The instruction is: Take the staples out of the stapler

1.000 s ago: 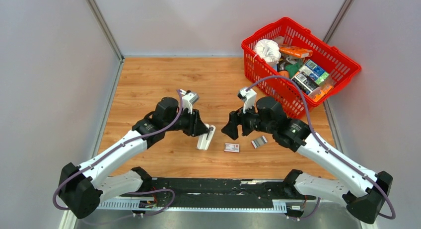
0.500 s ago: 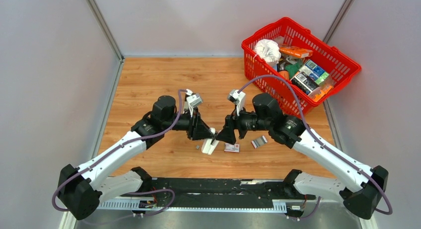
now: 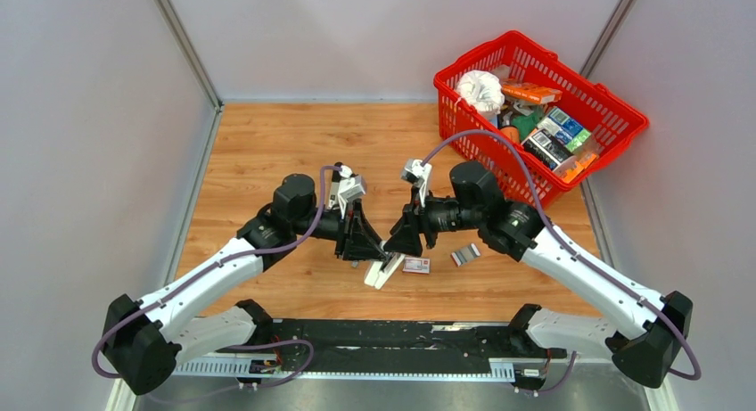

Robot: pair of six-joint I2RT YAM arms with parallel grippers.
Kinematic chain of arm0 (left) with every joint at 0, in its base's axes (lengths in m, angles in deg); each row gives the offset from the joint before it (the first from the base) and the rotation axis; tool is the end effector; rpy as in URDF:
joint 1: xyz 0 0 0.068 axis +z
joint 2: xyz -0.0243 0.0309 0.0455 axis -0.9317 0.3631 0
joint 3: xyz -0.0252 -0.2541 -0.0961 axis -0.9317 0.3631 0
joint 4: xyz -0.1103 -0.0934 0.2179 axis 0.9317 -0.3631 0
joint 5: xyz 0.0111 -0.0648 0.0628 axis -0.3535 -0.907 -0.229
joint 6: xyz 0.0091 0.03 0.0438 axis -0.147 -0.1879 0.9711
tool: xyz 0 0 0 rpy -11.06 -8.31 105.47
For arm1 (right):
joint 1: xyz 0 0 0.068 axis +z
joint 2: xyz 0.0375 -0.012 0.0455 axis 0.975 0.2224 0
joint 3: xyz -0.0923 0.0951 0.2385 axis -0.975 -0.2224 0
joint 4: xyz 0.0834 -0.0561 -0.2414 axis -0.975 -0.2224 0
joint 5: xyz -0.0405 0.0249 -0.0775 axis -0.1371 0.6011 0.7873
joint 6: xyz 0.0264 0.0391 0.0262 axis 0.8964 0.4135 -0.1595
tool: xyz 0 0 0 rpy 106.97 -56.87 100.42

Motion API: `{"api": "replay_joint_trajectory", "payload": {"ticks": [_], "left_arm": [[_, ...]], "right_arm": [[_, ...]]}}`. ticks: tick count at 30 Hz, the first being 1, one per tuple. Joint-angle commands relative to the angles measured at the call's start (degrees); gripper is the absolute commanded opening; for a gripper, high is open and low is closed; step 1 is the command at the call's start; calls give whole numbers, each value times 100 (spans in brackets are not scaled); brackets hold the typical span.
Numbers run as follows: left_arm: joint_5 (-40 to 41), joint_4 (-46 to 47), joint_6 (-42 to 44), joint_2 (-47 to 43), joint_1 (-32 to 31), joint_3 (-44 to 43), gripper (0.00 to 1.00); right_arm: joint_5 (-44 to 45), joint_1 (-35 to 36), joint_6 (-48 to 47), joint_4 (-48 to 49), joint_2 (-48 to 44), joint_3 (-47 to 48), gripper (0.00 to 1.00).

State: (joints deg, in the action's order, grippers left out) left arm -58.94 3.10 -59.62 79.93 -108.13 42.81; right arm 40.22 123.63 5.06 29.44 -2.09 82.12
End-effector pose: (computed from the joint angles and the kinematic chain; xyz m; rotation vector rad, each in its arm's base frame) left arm 0.1553 -0.1653 0.3012 1.0121 1.7974 -1.6021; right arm 0.1483 0.1856 0.3473 -1.0591 1.9310 1.2108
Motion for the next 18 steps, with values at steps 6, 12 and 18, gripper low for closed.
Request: {"api": "replay_joint_trajectory", "payload": {"ticks": [6, 12, 18], "left_arm": [[-353, 500, 0, -313, -75, 7, 0], [-353, 438, 35, -339, -92, -19, 0], [-318, 421, 87, -348, -119, -37, 0]], "right_arm": [[-467, 142, -88, 302, -293, -103, 51], [-591, 151, -62, 310, -539, -279, 51], [-617, 212, -70, 267, -522, -349, 47]]}}
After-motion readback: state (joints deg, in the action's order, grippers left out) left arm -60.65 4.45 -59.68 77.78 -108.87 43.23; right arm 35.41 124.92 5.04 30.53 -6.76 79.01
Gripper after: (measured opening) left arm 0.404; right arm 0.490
